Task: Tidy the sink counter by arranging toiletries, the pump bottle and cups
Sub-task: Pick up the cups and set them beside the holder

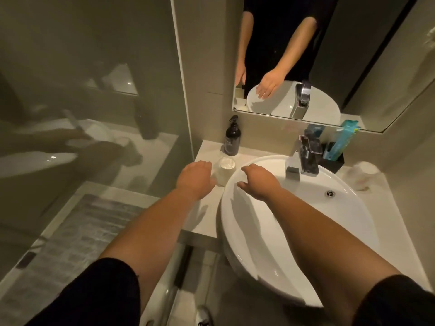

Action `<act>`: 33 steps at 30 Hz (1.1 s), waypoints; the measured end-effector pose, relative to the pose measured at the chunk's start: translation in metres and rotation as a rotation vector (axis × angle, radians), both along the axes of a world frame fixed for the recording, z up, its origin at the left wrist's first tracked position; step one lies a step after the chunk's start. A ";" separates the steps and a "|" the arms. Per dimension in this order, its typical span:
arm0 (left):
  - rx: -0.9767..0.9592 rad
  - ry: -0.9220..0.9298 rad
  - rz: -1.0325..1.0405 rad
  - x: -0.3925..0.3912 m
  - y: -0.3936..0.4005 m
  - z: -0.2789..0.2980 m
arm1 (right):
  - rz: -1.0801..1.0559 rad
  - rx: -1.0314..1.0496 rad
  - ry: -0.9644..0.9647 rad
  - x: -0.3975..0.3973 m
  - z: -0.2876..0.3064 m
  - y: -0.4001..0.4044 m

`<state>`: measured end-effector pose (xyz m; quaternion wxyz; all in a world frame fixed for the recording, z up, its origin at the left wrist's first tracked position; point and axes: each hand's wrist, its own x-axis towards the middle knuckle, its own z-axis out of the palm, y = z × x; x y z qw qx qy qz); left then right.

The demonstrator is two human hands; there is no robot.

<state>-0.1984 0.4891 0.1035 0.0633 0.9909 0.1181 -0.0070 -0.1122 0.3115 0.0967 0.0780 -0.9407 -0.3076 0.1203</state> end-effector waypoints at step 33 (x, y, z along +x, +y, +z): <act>-0.489 0.066 0.160 0.100 0.037 -0.039 | 0.011 0.164 0.237 0.106 -0.021 0.079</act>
